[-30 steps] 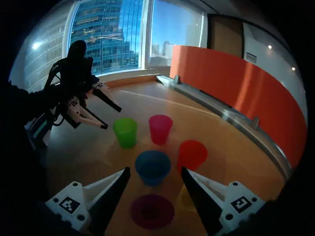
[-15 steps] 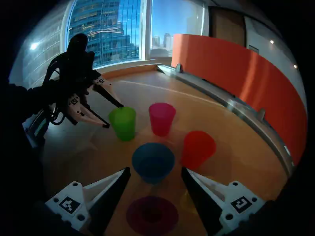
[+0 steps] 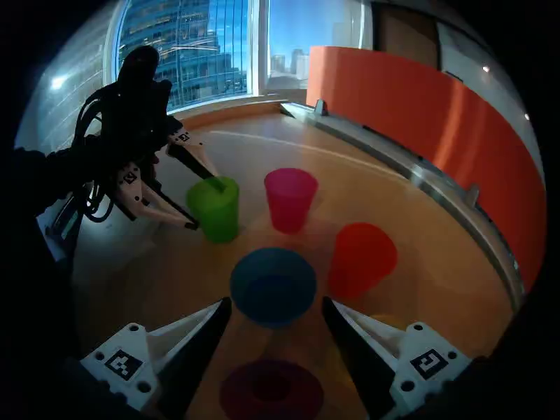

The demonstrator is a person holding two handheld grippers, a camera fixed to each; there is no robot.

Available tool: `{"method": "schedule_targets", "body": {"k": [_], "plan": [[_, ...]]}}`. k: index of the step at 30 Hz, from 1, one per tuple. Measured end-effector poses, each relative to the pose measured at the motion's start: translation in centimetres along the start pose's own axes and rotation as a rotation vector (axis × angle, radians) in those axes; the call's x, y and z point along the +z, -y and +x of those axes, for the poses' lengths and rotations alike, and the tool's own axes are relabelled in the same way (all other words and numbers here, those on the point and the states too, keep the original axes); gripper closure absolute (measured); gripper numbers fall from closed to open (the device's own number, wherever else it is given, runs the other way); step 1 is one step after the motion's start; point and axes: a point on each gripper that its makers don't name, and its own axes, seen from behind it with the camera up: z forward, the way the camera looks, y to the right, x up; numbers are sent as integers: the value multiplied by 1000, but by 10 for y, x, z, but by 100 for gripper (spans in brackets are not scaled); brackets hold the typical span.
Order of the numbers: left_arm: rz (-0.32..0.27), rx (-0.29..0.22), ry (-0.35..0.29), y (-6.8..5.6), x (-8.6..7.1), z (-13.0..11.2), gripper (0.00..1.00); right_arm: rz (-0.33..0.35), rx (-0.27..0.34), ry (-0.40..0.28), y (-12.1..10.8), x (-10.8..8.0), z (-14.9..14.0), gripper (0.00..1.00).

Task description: Pour water

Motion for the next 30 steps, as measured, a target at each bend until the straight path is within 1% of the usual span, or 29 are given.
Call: {"method": "schedule_targets", "body": {"k": [9, 17, 22, 24, 26, 30], "plan": [[-16, 4, 2, -2, 9, 4, 2, 6, -1, 10, 0, 8, 3, 0], [3, 8, -8, 3, 13, 9, 2, 5, -3, 12, 0, 10, 5, 0], [9, 12, -5, 3, 15, 9, 2, 5, -6, 12, 0, 10, 5, 0], [9, 13, -6, 2, 16, 10, 3, 5, -8, 13, 0, 11, 6, 0], [5, 16, -6, 1, 16, 10, 8, 4, -9, 12, 0, 11, 6, 0], [3, 26, -1, 0, 17, 9, 13, 2, -9, 16, -1, 13, 6, 0]]}}
